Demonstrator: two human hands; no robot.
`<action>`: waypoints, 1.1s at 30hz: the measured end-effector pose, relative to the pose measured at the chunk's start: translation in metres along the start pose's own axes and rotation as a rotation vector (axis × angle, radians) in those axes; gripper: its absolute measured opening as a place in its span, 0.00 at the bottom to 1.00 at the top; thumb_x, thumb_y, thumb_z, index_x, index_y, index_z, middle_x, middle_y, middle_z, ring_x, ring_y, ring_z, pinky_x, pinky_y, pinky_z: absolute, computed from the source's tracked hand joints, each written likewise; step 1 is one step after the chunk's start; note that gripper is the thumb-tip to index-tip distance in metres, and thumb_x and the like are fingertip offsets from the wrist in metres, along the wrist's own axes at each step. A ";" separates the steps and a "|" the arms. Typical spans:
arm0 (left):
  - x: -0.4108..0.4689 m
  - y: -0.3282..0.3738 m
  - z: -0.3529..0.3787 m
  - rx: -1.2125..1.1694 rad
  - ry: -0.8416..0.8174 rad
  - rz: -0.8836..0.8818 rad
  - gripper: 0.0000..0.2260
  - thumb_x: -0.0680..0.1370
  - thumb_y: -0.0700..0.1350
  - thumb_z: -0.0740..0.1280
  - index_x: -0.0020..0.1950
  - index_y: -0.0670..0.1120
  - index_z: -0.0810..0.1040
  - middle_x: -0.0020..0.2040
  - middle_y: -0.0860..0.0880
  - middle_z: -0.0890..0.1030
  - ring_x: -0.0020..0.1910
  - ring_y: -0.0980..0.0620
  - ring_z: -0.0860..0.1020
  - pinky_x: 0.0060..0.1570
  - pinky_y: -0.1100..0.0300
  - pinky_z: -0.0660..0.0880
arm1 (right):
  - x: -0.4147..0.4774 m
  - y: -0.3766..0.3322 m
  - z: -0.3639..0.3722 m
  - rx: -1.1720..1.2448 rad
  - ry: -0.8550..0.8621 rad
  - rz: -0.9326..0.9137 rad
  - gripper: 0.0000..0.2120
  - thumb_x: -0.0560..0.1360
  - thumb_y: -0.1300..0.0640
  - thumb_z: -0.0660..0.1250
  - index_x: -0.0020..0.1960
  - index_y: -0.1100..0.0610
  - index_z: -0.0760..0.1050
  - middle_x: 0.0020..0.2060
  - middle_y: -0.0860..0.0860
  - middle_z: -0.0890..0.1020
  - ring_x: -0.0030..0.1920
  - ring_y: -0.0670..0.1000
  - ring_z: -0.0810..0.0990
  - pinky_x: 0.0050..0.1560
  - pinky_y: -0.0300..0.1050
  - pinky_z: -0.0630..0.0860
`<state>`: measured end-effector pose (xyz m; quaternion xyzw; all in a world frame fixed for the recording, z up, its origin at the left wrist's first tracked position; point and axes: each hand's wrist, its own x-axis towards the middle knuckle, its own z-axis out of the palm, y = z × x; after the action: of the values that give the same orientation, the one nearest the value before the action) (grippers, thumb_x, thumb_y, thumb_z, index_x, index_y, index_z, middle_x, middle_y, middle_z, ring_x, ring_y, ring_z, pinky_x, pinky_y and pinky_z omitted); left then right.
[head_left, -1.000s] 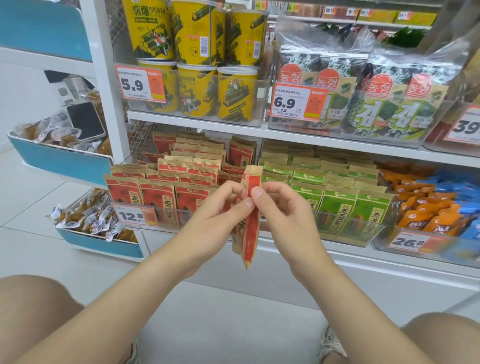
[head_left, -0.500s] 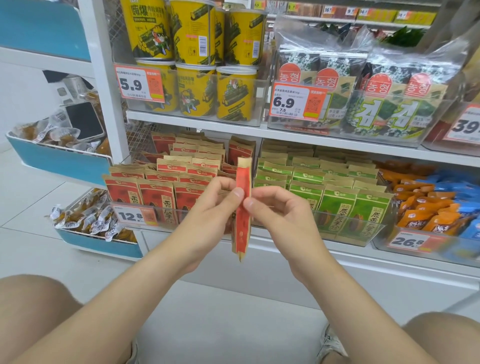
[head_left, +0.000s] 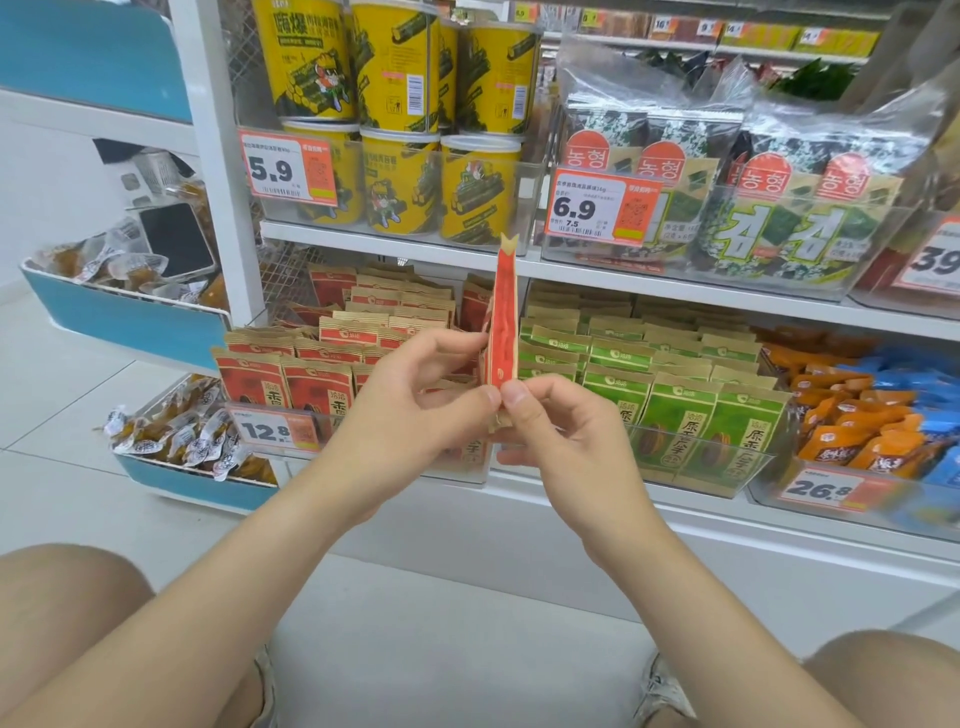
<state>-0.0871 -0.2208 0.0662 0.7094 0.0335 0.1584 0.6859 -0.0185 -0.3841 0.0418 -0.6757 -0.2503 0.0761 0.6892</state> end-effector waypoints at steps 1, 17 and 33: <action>-0.001 0.000 0.000 0.015 -0.007 0.019 0.17 0.80 0.38 0.75 0.67 0.48 0.80 0.64 0.56 0.86 0.58 0.50 0.87 0.57 0.45 0.86 | 0.000 0.000 0.000 -0.004 -0.007 -0.004 0.10 0.85 0.55 0.68 0.51 0.60 0.84 0.47 0.58 0.88 0.50 0.61 0.88 0.44 0.50 0.86; -0.004 -0.006 0.003 0.046 -0.021 -0.023 0.10 0.82 0.42 0.74 0.60 0.41 0.77 0.53 0.45 0.89 0.51 0.43 0.89 0.56 0.35 0.84 | -0.005 0.013 0.001 -0.619 0.038 -0.209 0.10 0.73 0.43 0.80 0.39 0.46 0.83 0.51 0.37 0.79 0.61 0.40 0.76 0.57 0.31 0.70; 0.005 -0.017 -0.021 0.394 -0.259 -0.054 0.08 0.84 0.42 0.71 0.62 0.52 0.84 0.54 0.54 0.89 0.55 0.54 0.87 0.60 0.47 0.83 | 0.020 -0.019 -0.040 -0.290 -0.175 0.130 0.11 0.74 0.55 0.81 0.56 0.50 0.86 0.50 0.47 0.90 0.53 0.50 0.89 0.60 0.60 0.84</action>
<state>-0.0848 -0.1984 0.0507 0.8430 -0.0057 0.0381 0.5366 0.0121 -0.4129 0.0664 -0.7735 -0.2733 0.1422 0.5538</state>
